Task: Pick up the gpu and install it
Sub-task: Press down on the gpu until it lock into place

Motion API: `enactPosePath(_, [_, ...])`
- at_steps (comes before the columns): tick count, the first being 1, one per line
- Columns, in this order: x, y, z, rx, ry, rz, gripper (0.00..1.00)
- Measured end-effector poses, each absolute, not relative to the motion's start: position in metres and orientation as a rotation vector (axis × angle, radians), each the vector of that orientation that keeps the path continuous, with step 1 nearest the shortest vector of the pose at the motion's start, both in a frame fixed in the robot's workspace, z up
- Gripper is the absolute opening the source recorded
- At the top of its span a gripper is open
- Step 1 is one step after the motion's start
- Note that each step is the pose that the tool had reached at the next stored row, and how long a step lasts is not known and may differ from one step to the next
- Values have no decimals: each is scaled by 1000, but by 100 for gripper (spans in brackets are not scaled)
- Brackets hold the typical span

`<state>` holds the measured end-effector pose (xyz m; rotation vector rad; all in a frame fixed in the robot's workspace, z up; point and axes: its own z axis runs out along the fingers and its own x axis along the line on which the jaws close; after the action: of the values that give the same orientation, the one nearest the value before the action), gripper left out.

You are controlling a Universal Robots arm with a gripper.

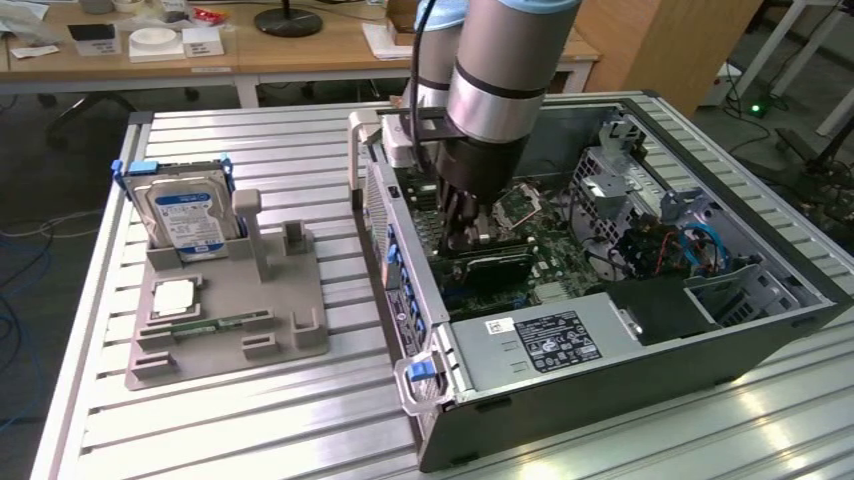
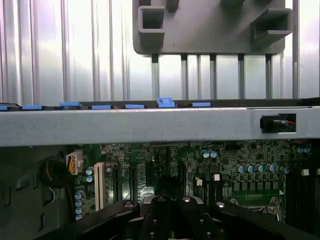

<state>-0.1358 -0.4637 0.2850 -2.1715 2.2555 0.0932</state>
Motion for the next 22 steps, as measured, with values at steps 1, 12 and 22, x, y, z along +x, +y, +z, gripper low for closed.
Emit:
enactPosePath(1, [-137,-464,287,-2172,2255,93,11])
enactPosePath(12, [-147,-470,290,-2186,2260,73,11])
enactPosePath(22, [-150,-468,287,-2192,2256,71,11])
